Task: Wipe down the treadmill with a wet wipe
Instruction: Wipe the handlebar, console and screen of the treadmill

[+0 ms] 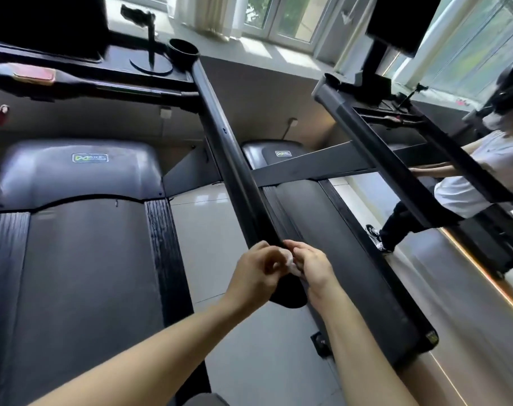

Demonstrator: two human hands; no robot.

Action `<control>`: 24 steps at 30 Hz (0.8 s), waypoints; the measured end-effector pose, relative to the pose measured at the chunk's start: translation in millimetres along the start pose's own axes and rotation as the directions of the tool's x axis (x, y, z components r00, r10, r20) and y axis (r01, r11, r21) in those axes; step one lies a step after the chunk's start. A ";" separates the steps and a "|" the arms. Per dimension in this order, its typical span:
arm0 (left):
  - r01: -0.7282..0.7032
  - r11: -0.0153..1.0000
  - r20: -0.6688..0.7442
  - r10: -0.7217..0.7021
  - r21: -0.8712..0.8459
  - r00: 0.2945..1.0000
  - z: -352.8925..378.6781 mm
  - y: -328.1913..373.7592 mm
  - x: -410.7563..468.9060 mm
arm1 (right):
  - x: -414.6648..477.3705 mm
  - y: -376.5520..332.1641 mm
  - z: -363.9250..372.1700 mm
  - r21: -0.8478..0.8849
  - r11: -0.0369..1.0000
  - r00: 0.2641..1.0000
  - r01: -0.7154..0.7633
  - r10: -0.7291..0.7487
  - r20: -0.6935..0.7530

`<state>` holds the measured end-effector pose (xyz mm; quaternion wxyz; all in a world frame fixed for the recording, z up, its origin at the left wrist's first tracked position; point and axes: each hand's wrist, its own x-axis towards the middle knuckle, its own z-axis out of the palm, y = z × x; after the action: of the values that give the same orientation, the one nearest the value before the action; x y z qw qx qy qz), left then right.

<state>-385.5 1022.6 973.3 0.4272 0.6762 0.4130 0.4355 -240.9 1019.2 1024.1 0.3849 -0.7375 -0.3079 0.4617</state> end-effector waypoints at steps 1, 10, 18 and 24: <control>0.002 1.000 0.034 -0.001 -0.027 0.999 5.1 6.0 -14.0 | -3.0 -4.4 -0.8 0.019 1.000 1.000 -0.024 0.024 0.011; 0.360 0.890 -0.190 -0.418 -0.279 0.888 -19.5 -10.2 74.3 | -3.4 -3.9 1.4 -0.046 0.999 1.000 0.016 -0.015 0.002; 0.495 0.663 0.026 -0.584 -0.562 0.811 28.2 14.5 -47.6 | -19.3 15.3 15.9 -0.186 0.958 0.971 0.219 -0.233 -0.057; 0.470 0.668 -0.019 -0.586 -0.578 0.810 8.0 -10.8 13.8 | -17.1 18.5 18.9 -0.255 0.930 0.949 0.265 -0.299 -0.105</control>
<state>-376.1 1036.9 964.4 0.6653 0.3270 0.4907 0.4578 -263.0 1001.3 1010.7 0.3770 -0.7573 -0.4355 0.3077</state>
